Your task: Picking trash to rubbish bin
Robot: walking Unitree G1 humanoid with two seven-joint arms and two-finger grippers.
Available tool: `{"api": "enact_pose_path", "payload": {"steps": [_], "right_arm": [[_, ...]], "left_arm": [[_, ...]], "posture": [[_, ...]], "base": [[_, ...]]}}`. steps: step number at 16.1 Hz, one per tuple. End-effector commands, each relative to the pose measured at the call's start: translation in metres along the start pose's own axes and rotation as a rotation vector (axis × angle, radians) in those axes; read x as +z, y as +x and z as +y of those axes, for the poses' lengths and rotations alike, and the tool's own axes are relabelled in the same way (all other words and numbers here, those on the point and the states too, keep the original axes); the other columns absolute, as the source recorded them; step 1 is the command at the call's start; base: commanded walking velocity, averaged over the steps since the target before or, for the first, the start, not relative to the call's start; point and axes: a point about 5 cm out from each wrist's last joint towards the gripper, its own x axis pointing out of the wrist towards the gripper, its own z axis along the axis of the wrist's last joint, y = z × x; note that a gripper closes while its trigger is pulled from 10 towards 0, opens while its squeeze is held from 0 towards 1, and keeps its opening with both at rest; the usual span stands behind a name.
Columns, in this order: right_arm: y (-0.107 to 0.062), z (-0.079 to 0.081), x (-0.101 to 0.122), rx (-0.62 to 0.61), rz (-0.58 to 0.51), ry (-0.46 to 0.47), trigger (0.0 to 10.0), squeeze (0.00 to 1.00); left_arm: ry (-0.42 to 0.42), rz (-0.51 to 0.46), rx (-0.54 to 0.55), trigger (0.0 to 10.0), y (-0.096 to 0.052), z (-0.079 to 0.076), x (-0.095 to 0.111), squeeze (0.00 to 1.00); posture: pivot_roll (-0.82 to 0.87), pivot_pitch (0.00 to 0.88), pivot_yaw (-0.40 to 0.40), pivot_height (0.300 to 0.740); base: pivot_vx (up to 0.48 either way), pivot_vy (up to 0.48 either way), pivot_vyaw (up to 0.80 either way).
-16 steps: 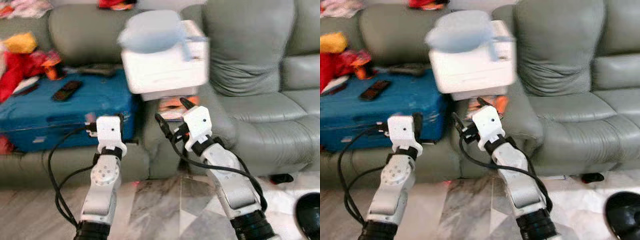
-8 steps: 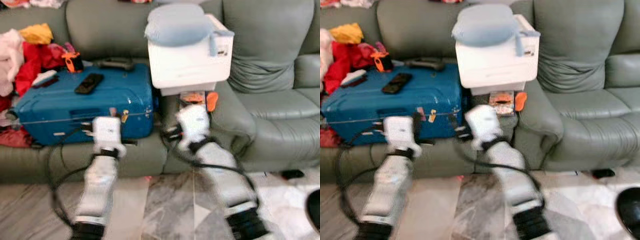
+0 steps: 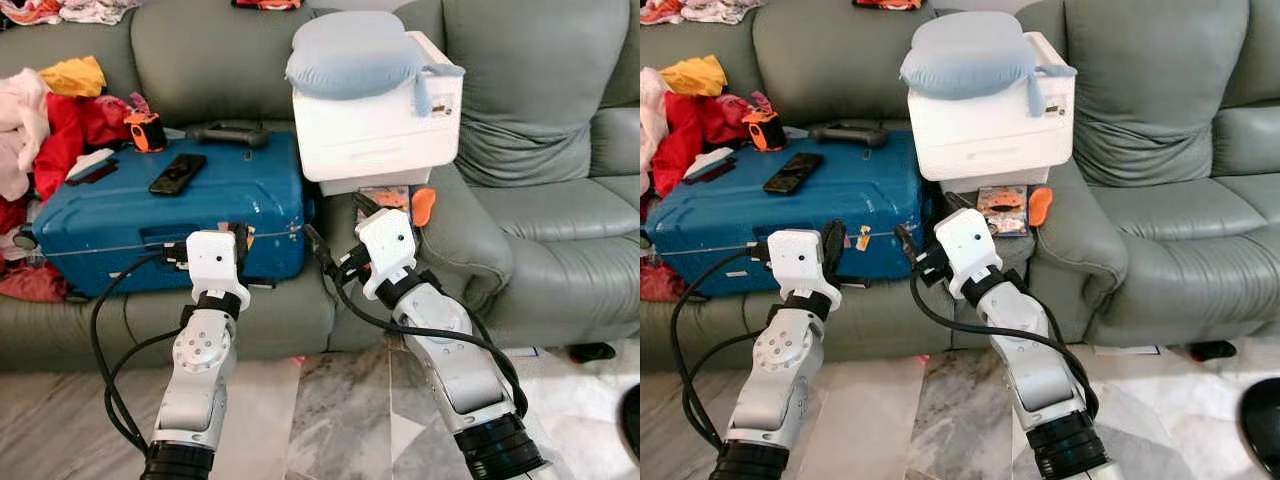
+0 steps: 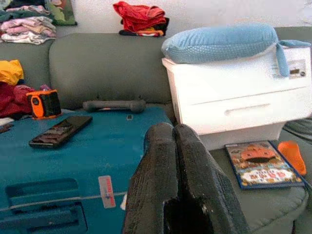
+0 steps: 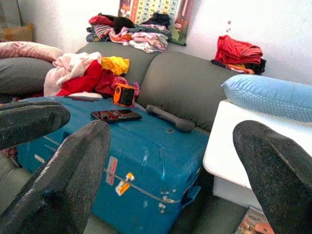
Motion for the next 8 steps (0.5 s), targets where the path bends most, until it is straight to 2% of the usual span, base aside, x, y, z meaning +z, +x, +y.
{"api": "enact_pose_path", "payload": {"steps": [1,8], "right_arm": [[0.0024,0.0002,0.0054,0.004,-0.022,-0.008,10.0,0.0],[-0.0025,0.0018,0.0033,0.02,-0.008,-0.008,10.0,0.0]], "left_arm": [[0.004,-0.001,0.0,10.0,0.0016,0.0018,0.0004,0.0],[-0.011,0.017,-0.001,10.0,-0.0017,-0.0017,-0.0045,0.0]], "posture": [[-0.01,0.012,0.029,0.74],[-0.01,0.028,0.018,0.74]], "base": [[0.289,0.0,0.0],[0.298,0.0,0.0]]}}
